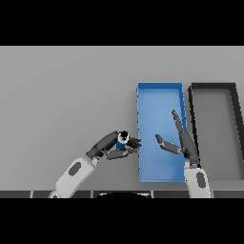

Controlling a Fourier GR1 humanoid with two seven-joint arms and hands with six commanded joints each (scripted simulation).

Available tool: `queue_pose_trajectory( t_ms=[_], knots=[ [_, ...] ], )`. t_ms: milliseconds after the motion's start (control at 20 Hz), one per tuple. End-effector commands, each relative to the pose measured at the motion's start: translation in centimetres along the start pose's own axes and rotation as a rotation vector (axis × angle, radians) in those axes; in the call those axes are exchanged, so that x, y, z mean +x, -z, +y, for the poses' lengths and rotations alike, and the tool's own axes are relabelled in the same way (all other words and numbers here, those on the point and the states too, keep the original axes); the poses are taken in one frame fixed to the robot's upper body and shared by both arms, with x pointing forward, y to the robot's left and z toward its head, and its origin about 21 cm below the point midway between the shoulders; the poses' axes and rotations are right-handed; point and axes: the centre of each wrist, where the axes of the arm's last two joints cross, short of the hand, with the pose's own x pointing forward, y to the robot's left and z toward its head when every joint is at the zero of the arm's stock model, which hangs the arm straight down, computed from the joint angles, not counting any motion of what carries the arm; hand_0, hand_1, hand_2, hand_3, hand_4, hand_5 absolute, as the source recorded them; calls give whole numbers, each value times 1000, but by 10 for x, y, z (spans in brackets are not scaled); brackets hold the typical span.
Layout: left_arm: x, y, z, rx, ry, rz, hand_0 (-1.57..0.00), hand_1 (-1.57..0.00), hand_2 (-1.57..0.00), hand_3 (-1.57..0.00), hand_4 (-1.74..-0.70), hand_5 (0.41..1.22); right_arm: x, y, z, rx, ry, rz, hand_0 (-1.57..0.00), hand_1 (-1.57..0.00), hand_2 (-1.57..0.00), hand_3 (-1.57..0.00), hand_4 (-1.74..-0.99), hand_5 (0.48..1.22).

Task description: Pick up the blue pipe and place it into the blue bin.

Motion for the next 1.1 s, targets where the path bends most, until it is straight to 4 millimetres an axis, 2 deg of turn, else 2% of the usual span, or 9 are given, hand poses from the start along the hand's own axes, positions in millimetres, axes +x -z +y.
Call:
queue_pose_trajectory(
  t_ms=[0, 100, 200, 350, 450, 550, 700, 900, 1050],
  knots=[
    [-2, 0, 0, 3, 2, 9, -1569, -1570, -1570, -1570, -1473, 1220, 1, 3, -3, 13, -4, -4, 1, 1, 1, 1, -1121, 578],
    [-1, 0, 5, -3, 1, 10, -1570, -1570, -1570, -1570, -1474, 1220, 6, 9, -10, 41, -14, -26, 1, 1, 1, 1, -1133, 578],
    [-3, -5, 0, -4, -8, 0, -1570, -1570, -1570, -1570, -1474, 1220, 7, 12, -10, 55, -11, -25, 1, 1, 1, 1, -1185, 578],
    [-4, -6, 5, -2, 12, -2, -1571, -1571, -1571, -1571, -1475, 1221, 8, 12, -12, 71, 45, -77, 1, -19, -18, 1, -1178, 569],
    [-3, -5, 5, -2, 14, -7, -1571, -1571, -1571, -1571, -1475, 1221, 25, 19, -20, 103, 139, -200, 1, -17, -32, 1, -1172, 579],
    [-6, -6, 3, -5, 15, 6, -1571, -1571, -1571, -1571, -1475, 1221, 39, 21, -32, 166, 161, -270, 1, -11, -20, 1, -1169, 597],
    [-4, -4, 9, 2, 26, 15, -1571, -1571, -1571, -1571, -1474, 1221, 76, 28, -49, 309, 131, -315, 1, -5, -10, 1, -1171, 579],
    [-1, -7, 1, -18, 26, 8, -1571, -1571, -1571, -1571, -1473, 1221, 119, 29, -43, 499, 36, -373, 1, -1, -3, 1, -1205, 539],
    [1, -2, 5, -11, 43, 13, -1571, -1571, -1571, -1571, -1474, 1221, 135, 31, -33, 598, 9, -414, 1, 0, -1, 1, -1246, 526]
  ],
)
